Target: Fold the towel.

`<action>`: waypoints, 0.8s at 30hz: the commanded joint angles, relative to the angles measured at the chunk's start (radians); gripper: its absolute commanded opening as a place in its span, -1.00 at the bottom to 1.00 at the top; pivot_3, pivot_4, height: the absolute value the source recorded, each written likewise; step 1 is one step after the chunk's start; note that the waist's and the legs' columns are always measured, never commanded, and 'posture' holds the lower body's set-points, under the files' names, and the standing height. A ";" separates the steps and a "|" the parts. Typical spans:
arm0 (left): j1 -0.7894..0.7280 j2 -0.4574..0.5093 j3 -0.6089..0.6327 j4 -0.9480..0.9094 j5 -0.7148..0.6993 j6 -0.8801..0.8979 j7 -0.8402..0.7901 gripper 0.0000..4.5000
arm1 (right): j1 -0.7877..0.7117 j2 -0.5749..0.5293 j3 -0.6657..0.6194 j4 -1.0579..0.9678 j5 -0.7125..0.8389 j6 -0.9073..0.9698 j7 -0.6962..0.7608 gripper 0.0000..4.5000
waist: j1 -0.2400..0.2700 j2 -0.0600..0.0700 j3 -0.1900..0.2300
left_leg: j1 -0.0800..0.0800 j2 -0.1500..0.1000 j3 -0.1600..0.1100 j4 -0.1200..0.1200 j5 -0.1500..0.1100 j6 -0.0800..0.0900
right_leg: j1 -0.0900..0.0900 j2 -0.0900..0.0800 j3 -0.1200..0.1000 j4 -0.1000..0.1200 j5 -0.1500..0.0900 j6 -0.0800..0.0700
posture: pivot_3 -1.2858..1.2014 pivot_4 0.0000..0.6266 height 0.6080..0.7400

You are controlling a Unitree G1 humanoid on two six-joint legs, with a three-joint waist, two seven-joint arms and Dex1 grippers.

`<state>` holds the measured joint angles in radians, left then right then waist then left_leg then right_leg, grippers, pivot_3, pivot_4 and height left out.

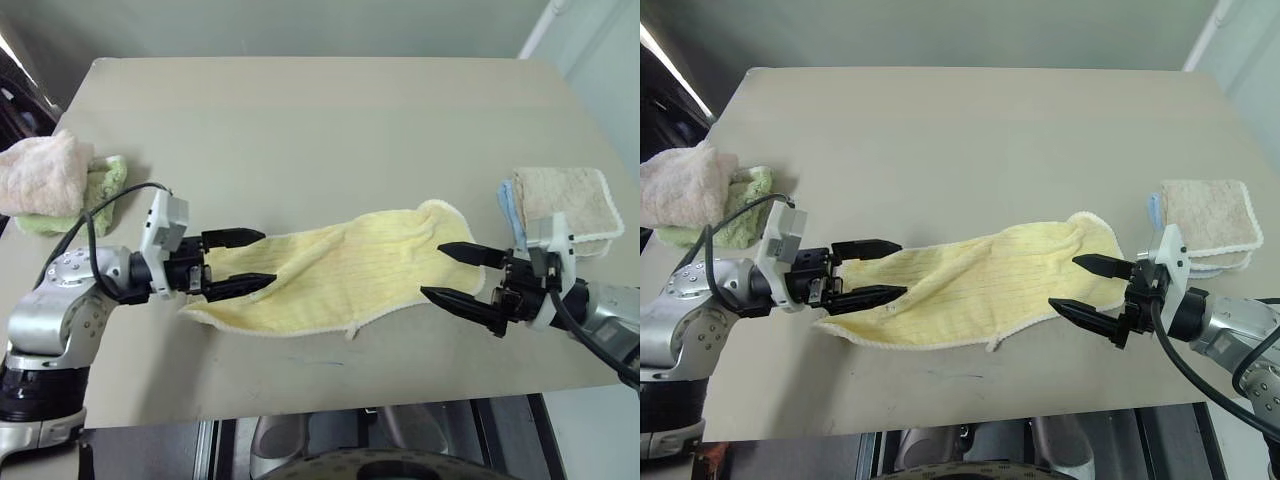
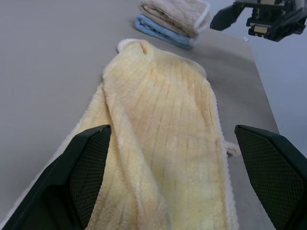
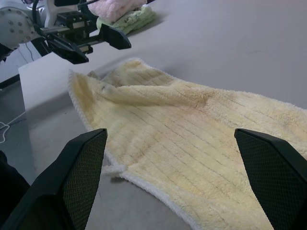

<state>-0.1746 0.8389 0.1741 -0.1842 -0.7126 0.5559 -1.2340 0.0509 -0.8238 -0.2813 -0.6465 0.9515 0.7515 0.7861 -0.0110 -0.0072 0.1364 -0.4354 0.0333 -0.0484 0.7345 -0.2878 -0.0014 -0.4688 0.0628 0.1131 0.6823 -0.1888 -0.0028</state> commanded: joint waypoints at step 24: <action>-0.082 -0.105 -0.043 0.085 0.065 -0.107 -0.003 0.98 | -0.408 0.052 0.136 0.399 -0.115 0.140 -0.148 1.00 | 0.000 0.000 0.000 | 0.000 0.000 0.001 0.000 0.001 0.002 | -0.001 0.000 0.001 0.000 0.003 0.003 | 0.03 -0.52 0.44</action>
<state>-0.2607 0.7381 0.1185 -0.0681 -0.6458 0.4645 -1.2407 -0.3190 -0.7594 -0.1443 -0.2815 0.8446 0.8720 0.6210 -0.0111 -0.0073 0.1363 -0.4355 0.0334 -0.0475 0.7349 -0.2866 0.0001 -0.4691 0.0624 0.1139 0.6822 -0.1859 0.0007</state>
